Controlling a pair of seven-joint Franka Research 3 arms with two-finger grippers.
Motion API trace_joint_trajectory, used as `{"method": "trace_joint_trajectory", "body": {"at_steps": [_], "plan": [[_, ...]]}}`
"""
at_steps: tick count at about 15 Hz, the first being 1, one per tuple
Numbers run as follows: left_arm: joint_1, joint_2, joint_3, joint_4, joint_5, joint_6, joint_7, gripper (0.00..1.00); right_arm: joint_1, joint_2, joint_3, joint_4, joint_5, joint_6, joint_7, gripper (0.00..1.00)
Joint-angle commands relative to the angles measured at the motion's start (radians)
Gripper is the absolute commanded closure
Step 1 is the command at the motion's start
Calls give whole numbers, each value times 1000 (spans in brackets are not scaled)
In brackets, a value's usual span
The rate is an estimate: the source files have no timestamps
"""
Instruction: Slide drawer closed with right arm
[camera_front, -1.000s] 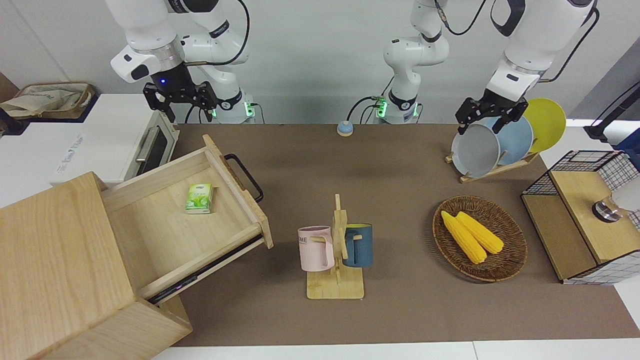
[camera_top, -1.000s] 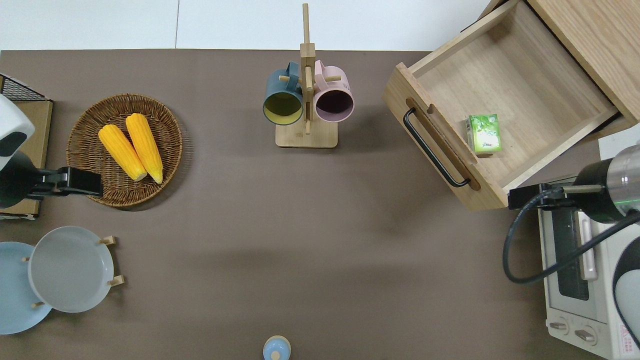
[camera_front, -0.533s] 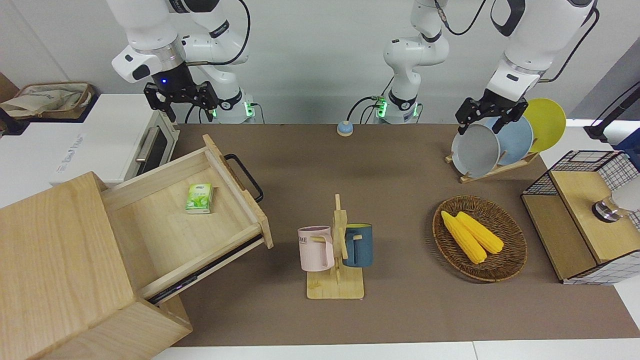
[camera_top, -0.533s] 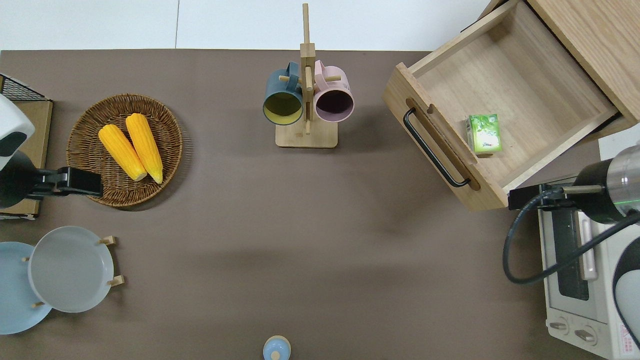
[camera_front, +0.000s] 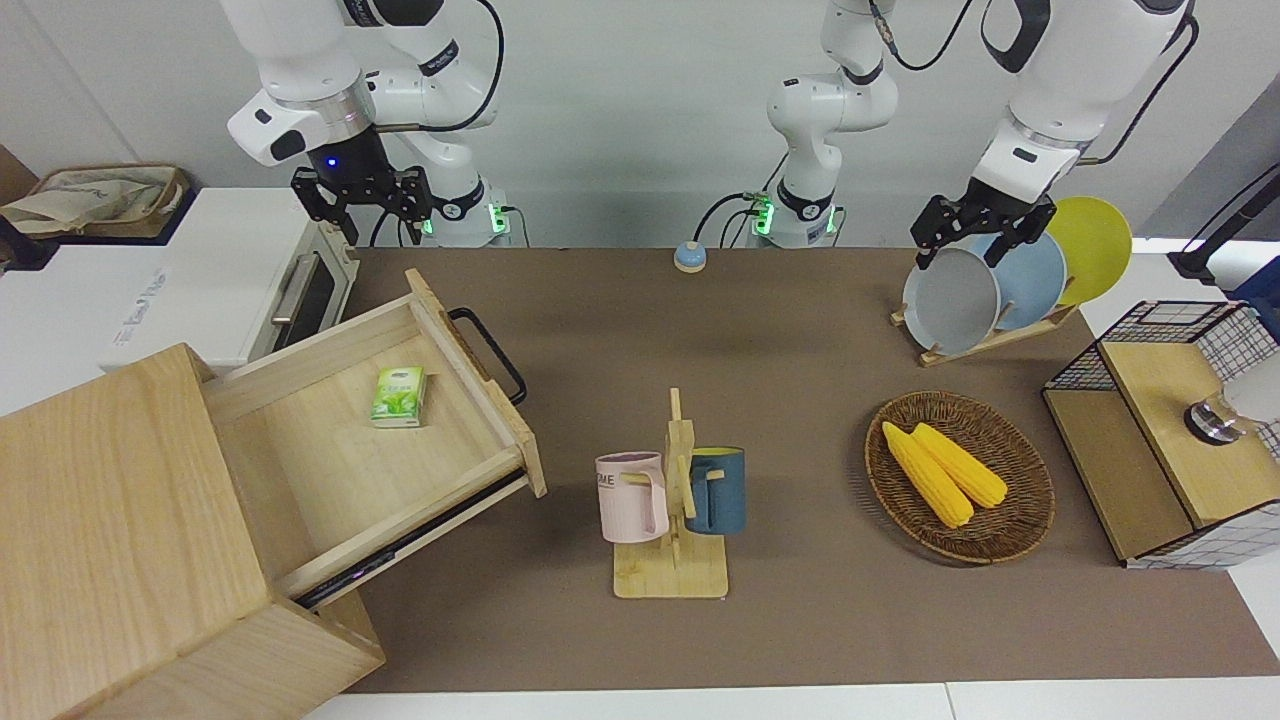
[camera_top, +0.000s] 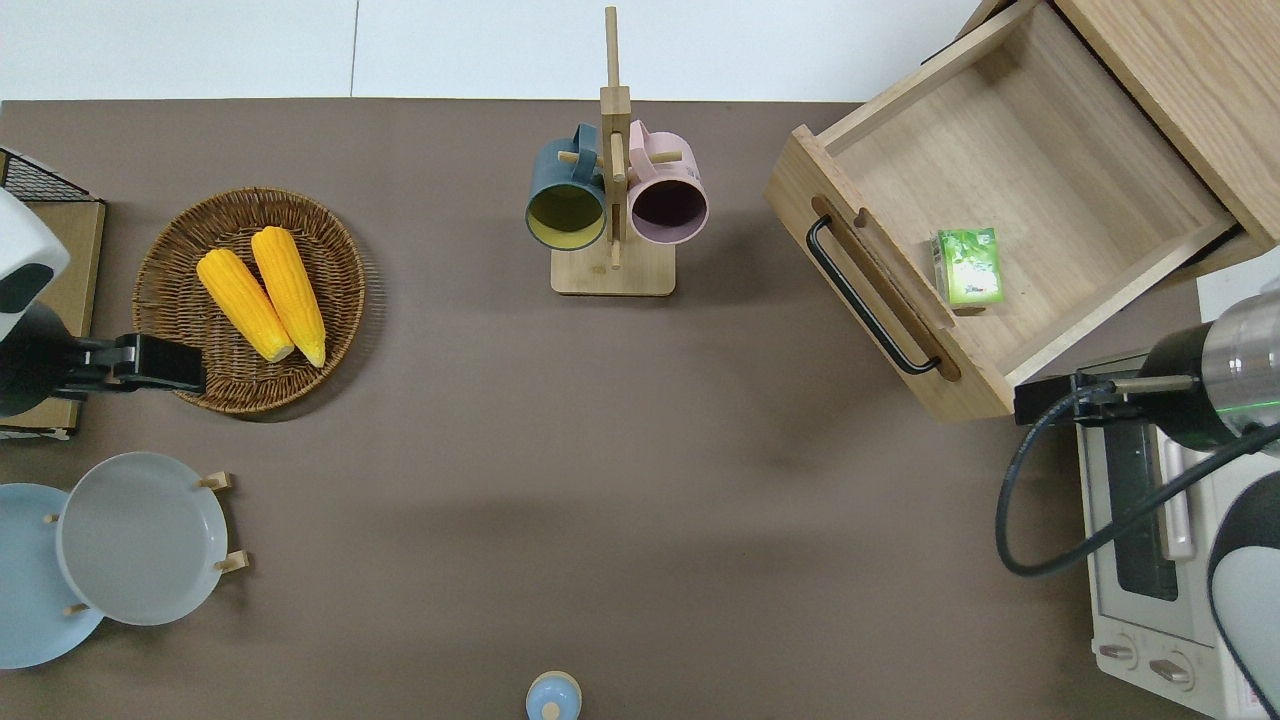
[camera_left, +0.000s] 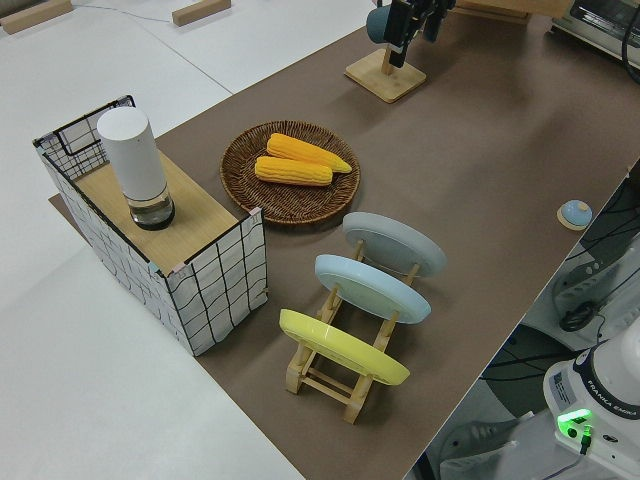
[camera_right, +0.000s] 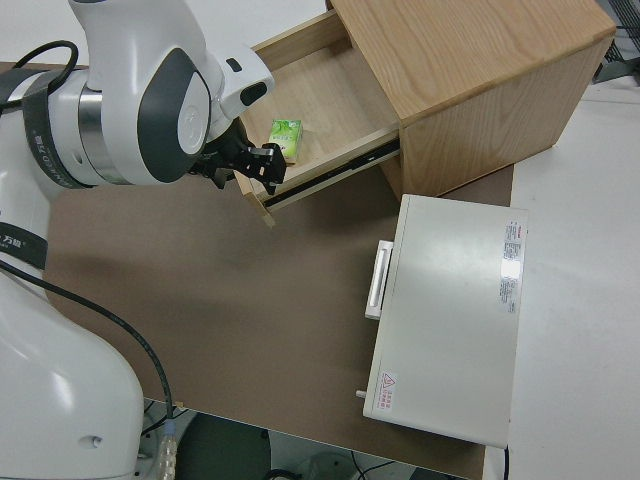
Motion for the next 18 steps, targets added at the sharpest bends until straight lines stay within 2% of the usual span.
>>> {"method": "trace_joint_trajectory", "body": {"at_steps": [1,6,8,12,15,18], "plan": [[-5,-7,4,1,13,-5,5,2,6,-17,-6,-12,-17,-11,-7,594],[-5,-7,4,1,13,-5,6,5,6,-19,-1,-12,-23,-31,-5,741],[-5,-9,4,1,13,-5,6,5,7,-19,-1,-12,-20,-37,-2,749],[-6,-7,4,1,13,-5,5,5,24,-20,-6,-12,-5,-54,98,854],[-5,-7,4,1,13,-5,6,5,26,-20,-6,-12,-3,-71,107,956],[-5,-7,2,1,13,-5,6,2,26,-28,-3,-12,1,-73,177,961]]}}
